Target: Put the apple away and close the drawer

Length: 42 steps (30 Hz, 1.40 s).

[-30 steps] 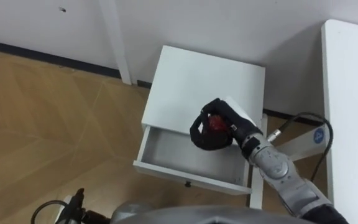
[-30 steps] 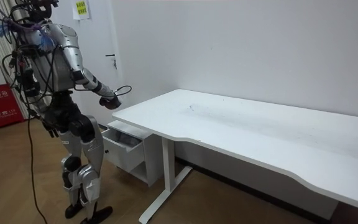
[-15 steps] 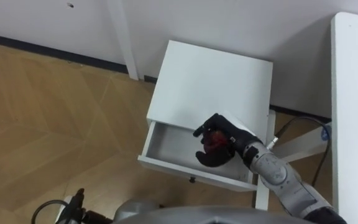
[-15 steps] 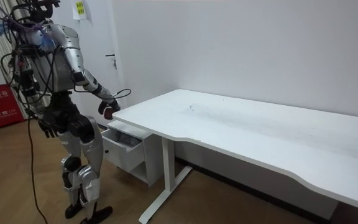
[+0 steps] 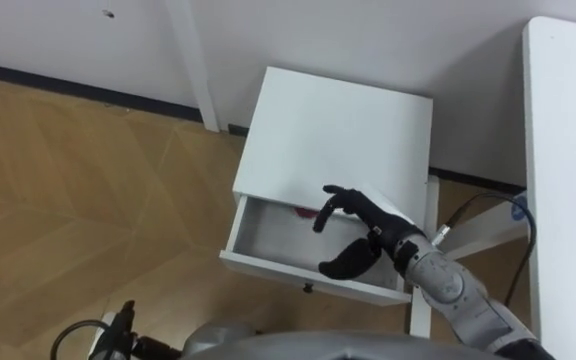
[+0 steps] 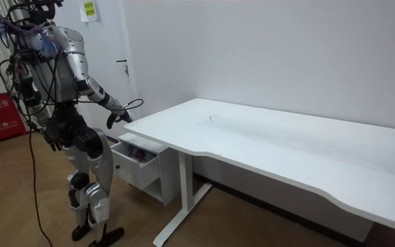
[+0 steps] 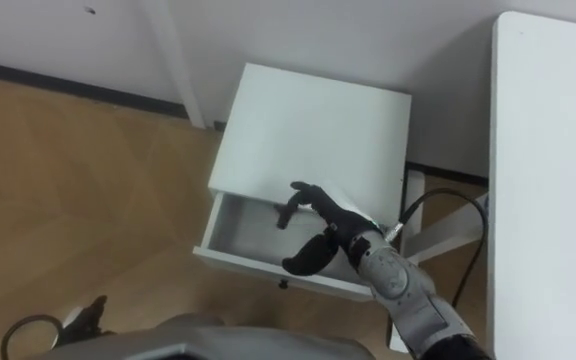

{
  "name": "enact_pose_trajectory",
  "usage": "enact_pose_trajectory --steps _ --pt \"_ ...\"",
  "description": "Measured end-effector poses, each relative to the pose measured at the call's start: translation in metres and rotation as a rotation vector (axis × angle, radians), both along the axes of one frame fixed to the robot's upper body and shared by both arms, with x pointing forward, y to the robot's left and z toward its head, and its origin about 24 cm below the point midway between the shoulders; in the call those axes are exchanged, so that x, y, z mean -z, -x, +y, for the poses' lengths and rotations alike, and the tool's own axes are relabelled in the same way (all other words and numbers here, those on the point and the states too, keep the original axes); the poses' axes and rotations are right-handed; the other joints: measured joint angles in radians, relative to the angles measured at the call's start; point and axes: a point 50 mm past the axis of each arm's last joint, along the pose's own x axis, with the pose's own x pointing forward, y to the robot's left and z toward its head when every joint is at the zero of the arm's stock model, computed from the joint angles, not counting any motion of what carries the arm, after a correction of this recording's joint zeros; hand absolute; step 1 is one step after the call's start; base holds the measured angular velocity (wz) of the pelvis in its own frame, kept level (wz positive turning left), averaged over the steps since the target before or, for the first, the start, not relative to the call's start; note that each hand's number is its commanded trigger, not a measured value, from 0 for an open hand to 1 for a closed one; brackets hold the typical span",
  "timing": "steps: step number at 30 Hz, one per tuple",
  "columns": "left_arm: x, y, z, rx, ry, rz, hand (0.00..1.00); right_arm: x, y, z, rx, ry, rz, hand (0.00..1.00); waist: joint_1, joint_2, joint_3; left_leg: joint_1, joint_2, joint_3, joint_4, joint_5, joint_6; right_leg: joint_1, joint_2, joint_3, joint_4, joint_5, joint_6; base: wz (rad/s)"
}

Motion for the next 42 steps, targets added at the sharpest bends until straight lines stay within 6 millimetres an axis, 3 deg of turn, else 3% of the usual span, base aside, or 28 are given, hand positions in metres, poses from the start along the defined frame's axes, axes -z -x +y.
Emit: enact_pose_trajectory --steps 10,16,18,19,20,21,22,23,24,25,26,27,28,29,30,33,34,35,36,38,39,42 --pt "0.0 0.0 -0.001 -0.009 0.004 -0.007 0.0 0.005 0.002 -0.005 0.024 0.005 0.022 0.0 -0.001 -0.001 -0.0039 0.01 0.0 0.005 -0.001 0.0 0.0 0.004 0.0 0.002 0.0 0.0 0.0 -0.01" --pt "0.0 0.001 -0.003 -0.016 0.008 -0.014 0.0 0.029 0.018 -0.035 0.257 -0.042 0.158 0.0 -0.004 -0.002 -0.0069 0.02 0.0 0.011 -0.015 0.001 0.001 0.011 -0.004 0.015 0.002 0.0 0.0 -0.01" --pt "0.001 0.002 -0.004 -0.033 0.014 -0.016 0.0 0.032 0.022 -0.05 0.383 -0.06 0.166 0.0 -0.017 -0.001 -0.0056 0.016 -0.001 0.016 -0.002 -0.001 0.003 0.006 -0.009 -0.006 0.018 -0.003 0.005 0.02" --pt "0.001 0.004 -0.005 -0.045 0.019 -0.016 0.0 0.035 0.026 -0.061 0.462 -0.06 0.172 0.0 -0.03 0.008 -0.0016 0.013 -0.006 0.021 0.012 -0.006 0.009 -0.021 -0.017 -0.001 0.079 -0.015 0.014 0.0" --pt "0.002 0.005 -0.006 -0.053 0.025 -0.014 0.0 0.04 0.036 -0.074 0.564 -0.05 0.192 0.0 -0.038 0.019 -0.0008 0.009 -0.005 0.04 0.027 -0.01 0.016 -0.08 -0.035 0.002 0.209 -0.031 0.03 0.0" --pt "0.002 0.006 -0.006 -0.064 0.026 -0.011 0.0 0.043 0.042 -0.083 0.627 -0.043 0.206 0.0 -0.045 0.026 -0.0025 0.008 -0.005 0.051 0.032 -0.012 0.02 -0.122 -0.048 0.002 0.306 -0.034 0.034 0.21" --pt "0.002 0.009 -0.002 -0.089 0.019 -0.006 0.0 0.048 0.058 -0.098 0.753 -0.032 0.235 0.0 -0.071 0.024 -0.0058 0.013 -0.018 0.081 0.036 -0.015 0.032 -0.219 -0.089 0.007 0.515 -0.024 0.032 0.42" --pt "0.001 0.011 0.004 -0.107 0.005 0.003 0.0 0.051 0.072 -0.11 0.836 -0.001 0.254 0.0 -0.084 0.019 -0.0081 0.017 -0.031 0.096 0.055 -0.024 0.05 -0.336 -0.127 0.055 0.711 0.045 0.041 0.39" --pt "0.002 0.012 0.005 -0.121 0.003 0.01 0.0 0.052 0.076 -0.114 0.859 0.017 0.257 0.0 -0.085 0.025 -0.0093 0.013 -0.029 0.1 0.079 -0.031 0.061 -0.381 -0.131 0.078 0.789 0.115 0.045 0.0" --pt "0.002 0.015 0.007 -0.131 -0.002 0.027 0.0 0.054 0.083 -0.118 0.901 0.025 0.273 0.0 -0.084 0.059 -0.0155 -0.004 -0.008 0.109 0.115 -0.04 0.075 -0.469 -0.122 0.109 0.897 0.266 0.063 -0.38" --pt "0.002 0.021 0.013 -0.144 -0.019 0.046 0.0 0.055 0.081 -0.121 0.947 -0.001 0.268 0.0 -0.084 0.076 -0.0076 -0.013 0.0 0.123 0.134 -0.052 0.087 -0.572 -0.13 0.131 1.089 0.261 0.049 -0.41" --pt "0.001 0.025 0.016 -0.162 -0.027 0.054 0.0 0.055 0.082 -0.124 0.979 -0.014 0.263 0.0 -0.088 0.08 -0.0058 -0.019 0.0 0.128 0.143 -0.054 0.089 -0.619 -0.138 0.136 1.199 0.219 0.044 -0.18" --pt "0.001 0.026 0.018 -0.18 -0.037 0.064 0.0 0.054 0.088 -0.133 1.032 -0.014 0.26 0.0 -0.103 0.099 -0.0008 -0.025 0.003 0.124 0.152 -0.057 0.094 -0.676 -0.141 0.143 1.354 0.154 0.032 0.13" --pt "0.001 0.027 0.018 -0.181 -0.036 0.07 0.0 0.055 0.096 -0.142 1.074 0.007 0.284 0.0 -0.112 0.116 0.0001 -0.031 0.006 0.121 0.153 -0.064 0.103 -0.688 -0.137 0.15 1.398 0.12 0.037 0.2" --pt "0.001 0.029 0.018 -0.182 -0.035 0.075 0.0 0.056 0.099 -0.145 1.098 0.016 0.305 0.0 -0.112 0.119 -0.0011 -0.032 0.005 0.123 0.155 -0.068 0.106 -0.679 -0.137 0.154 1.375 0.108 0.04 0.18" --pt "0.001 0.041 0.019 -0.192 -0.037 0.1 0.0 0.068 0.137 -0.142 1.209 0.026 0.467 0.0 -0.136 0.112 0.002 -0.014 -0.014 0.122 0.15 -0.073 0.099 -0.485 -0.121 0.152 1.015 0.064 0.065 0.06" --pt "0.001 0.045 0.018 -0.197 -0.041 0.113 0.0 0.072 0.149 -0.138 1.23 0.025 0.519 0.0 -0.135 0.101 0.0046 -0.01 -0.03 0.128 0.137 -0.069 0.091 -0.395 -0.12 0.143 0.85 0.034 0.071 -0.21" --pt "0.002 0.047 0.017 -0.203 -0.04 0.128 0.0 0.074 0.157 -0.135 1.235 0.03 0.562 0.0 -0.126 0.08 -0.0016 -0.011 -0.047 0.14 0.113 -0.059 0.068 -0.322 -0.116 0.139 0.708 -0.002 0.075 -0.33" --pt "0.002 0.048 0.017 -0.207 -0.042 0.136 0.0 0.075 0.159 -0.134 1.236 0.032 0.577 0.0 -0.119 0.07 -0.0029 -0.01 -0.054 0.151 0.097 -0.052 0.05 -0.29 -0.112 0.142 0.641 -0.021 0.077 -0.52" --pt "0.002 0.043 0.016 -0.209 -0.05 0.14 0.0 0.08 0.165 -0.128 1.249 0.034 0.634 0.0 -0.102 0.048 -0.0039 -0.017 -0.053 0.173 0.064 -0.033 0.018 -0.165 -0.062 0.163 0.389 -0.059 0.072 -0.4" --pt "0.002 0.044 0.016 -0.212 -0.051 0.145 0.0 0.08 0.165 -0.126 1.248 0.029 0.643 0.0 -0.098 0.039 -0.0025 -0.019 -0.053 0.177 0.058 -0.029 0.013 -0.138 -0.055 0.165 0.336 -0.06 0.068 -0.27" --pt "0.003 0.042 0.016 -0.223 -0.054 0.152 0.0 0.084 0.168 -0.12 1.252 0.018 0.697 0.0 -0.089 0.009 -0.0081 -0.016 -0.05 0.187 0.051 -0.025 0.008 -0.05 -0.035 0.161 0.155 -0.05 0.051 -0.12"
